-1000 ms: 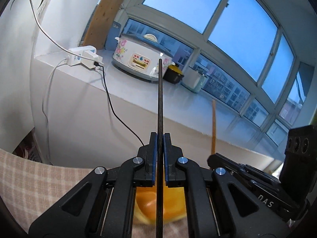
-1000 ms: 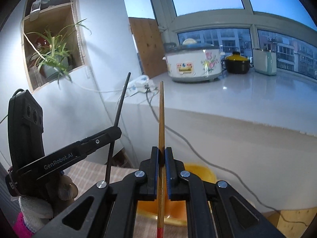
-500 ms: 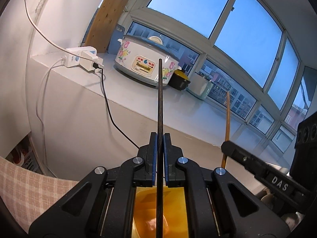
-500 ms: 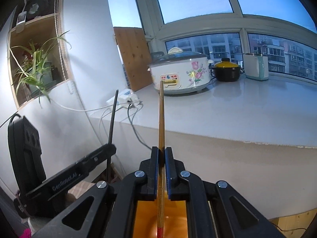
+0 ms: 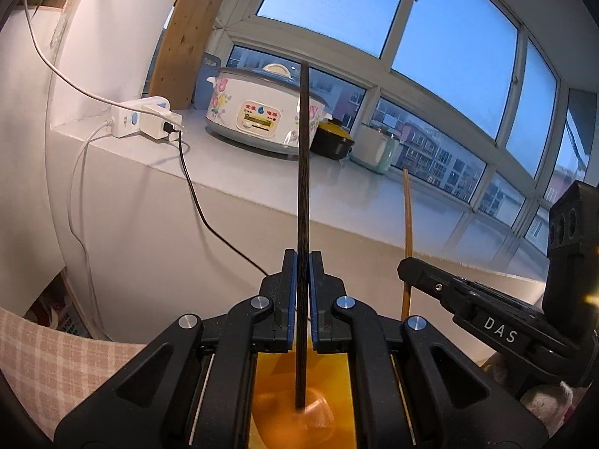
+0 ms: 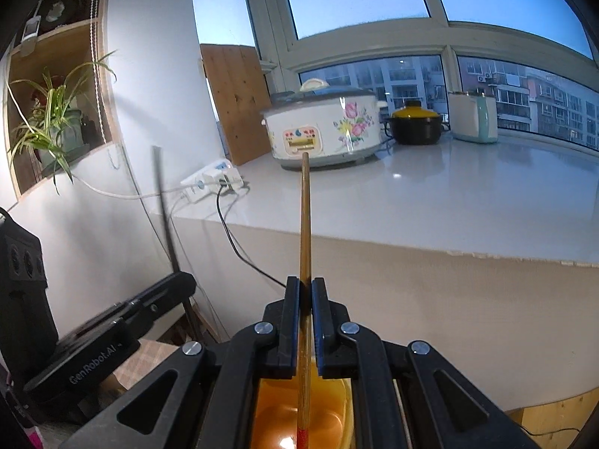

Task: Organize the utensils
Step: 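Open both tools to drop the chopsticks into the yellow container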

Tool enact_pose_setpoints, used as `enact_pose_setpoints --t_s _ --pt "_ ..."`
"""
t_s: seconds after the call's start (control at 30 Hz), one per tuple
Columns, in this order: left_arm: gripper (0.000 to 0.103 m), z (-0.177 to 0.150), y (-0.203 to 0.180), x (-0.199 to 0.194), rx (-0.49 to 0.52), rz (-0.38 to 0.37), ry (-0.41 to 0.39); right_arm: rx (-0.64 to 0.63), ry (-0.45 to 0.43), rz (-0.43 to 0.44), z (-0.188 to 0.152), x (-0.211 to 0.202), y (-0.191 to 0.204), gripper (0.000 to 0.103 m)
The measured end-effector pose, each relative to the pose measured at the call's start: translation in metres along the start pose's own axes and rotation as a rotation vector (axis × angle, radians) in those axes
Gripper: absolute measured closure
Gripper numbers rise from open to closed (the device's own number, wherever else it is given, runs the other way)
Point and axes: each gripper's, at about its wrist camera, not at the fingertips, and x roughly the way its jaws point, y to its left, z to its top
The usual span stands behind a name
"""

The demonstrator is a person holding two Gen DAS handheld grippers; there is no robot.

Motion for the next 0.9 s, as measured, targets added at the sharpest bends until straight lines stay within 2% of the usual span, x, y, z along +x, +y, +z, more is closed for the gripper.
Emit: enact_pose_setpoints --t_s 0.33,0.37,0.4,0.47,0.5,0.53,0.63,0.9 --pt "0.100 -0.014 -0.003 -0.021 0.032 0.012 0.039 -0.042 0.074 -0.016 -0.027 -0.012 0.004 0.098" --pt "0.099 -0.015 -0.004 -0.023 0.036 0.012 0.042 -0.048 0.076 -0.019 -0.029 -0.014 0.005 0.092" --pt "0.098 -0.016 -0.004 -0.025 0.041 0.009 0.052 -0.053 0.077 -0.019 -0.030 -0.016 0.007 0.081" --pt "0.088 -0.018 -0.006 -0.031 0.061 0.010 0.059 -0.065 0.069 -0.021 -0.033 -0.024 0.011 0.068" --pt "0.082 -0.020 -0.008 -0.037 0.076 0.019 0.055 -0.073 0.066 -0.029 -0.035 -0.029 0.013 0.067" --pt "0.081 -0.021 -0.008 -0.041 0.083 0.023 0.053 -0.082 0.062 -0.032 -0.036 -0.033 0.015 0.067" --pt "0.081 -0.022 -0.007 -0.054 0.081 0.027 0.047 -0.085 0.051 -0.038 -0.038 -0.044 0.021 0.062" --pt "0.081 -0.025 0.003 -0.091 0.079 0.041 0.033 -0.075 0.029 -0.014 -0.039 -0.074 0.033 0.056"
